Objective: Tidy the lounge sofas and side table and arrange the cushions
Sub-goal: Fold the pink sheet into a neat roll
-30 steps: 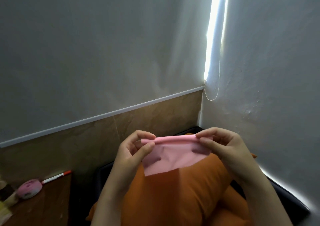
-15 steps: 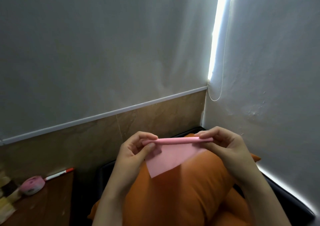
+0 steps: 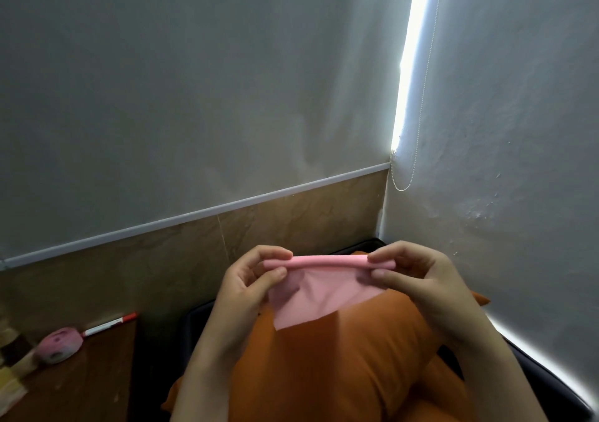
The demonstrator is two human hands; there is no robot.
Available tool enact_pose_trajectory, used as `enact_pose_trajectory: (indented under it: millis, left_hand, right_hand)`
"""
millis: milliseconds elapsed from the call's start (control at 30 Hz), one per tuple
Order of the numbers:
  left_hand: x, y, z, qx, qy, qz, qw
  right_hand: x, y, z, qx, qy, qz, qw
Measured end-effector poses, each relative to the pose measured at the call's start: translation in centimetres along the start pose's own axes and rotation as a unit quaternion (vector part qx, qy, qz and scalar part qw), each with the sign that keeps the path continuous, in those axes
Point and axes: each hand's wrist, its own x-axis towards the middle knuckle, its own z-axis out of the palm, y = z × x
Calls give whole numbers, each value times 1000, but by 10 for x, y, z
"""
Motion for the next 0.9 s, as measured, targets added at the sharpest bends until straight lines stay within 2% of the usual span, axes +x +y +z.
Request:
enact_pose_trajectory:
  millis: [200, 433, 700, 833, 900]
  left_hand:
    - [0, 1, 6, 29, 22, 17, 999]
    - [1, 0, 2, 37, 25, -6, 999]
    - [2, 0, 0, 36, 15, 15, 999]
    - [3, 3, 4, -17, 3, 4, 1000]
    - [3, 2, 5, -9, -4, 3, 1000]
  right_hand:
    - [4, 3, 1, -8, 30, -6, 999]
    - [3, 3, -1, -63, 30, -9, 998]
    - [6, 6, 0, -91, 22, -4, 996]
    - [7, 6, 5, -39, 40, -19, 998]
    - [5, 5, 7, 2, 38, -9, 999]
